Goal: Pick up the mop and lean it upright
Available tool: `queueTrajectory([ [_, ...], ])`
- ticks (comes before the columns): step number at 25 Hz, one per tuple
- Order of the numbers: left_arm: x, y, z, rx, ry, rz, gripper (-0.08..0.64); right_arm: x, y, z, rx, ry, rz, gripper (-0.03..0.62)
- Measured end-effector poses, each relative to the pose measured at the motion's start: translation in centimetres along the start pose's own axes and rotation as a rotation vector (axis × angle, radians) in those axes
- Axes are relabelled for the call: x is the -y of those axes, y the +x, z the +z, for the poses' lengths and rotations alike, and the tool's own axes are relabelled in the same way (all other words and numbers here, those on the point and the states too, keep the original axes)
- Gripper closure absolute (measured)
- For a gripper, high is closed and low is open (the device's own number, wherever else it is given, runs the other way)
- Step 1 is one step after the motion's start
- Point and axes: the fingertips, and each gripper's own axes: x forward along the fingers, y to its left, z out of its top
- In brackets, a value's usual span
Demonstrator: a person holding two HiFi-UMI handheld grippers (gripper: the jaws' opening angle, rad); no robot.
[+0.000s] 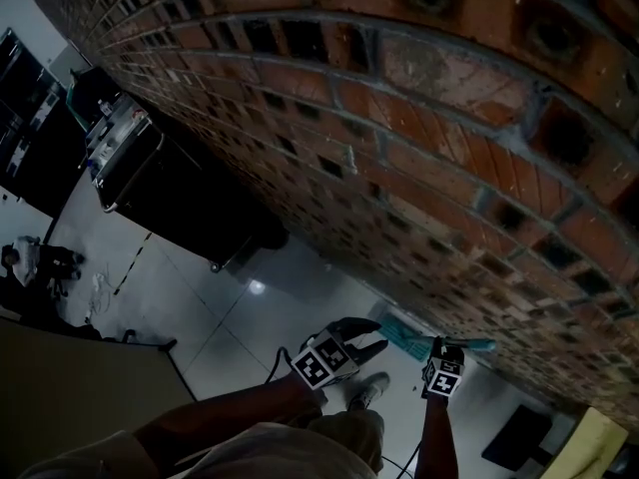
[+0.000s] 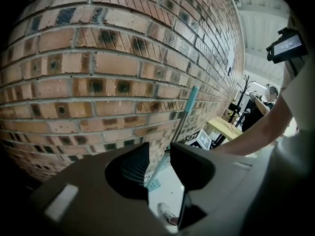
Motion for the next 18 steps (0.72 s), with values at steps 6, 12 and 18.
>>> queueTrajectory([
  [6, -0.1, 0.8, -0.3, -0.009, -0.009, 0.004, 0.408, 0.2, 1.7, -0.4, -0.016, -0.004, 0.003, 0.486],
  [12, -0.2, 1.2, -0.2, -0.022, -0.002, 0.016, 0.407, 0.2, 2.7, -1.1, -0.046, -0.022, 0.017, 0.486],
  [18, -0.7, 1.3, 0.0, -0.018, -0.014, 0.023, 0.407, 0.1, 3.4, -1.3, -0.064, -0.042, 0.026, 0.486],
])
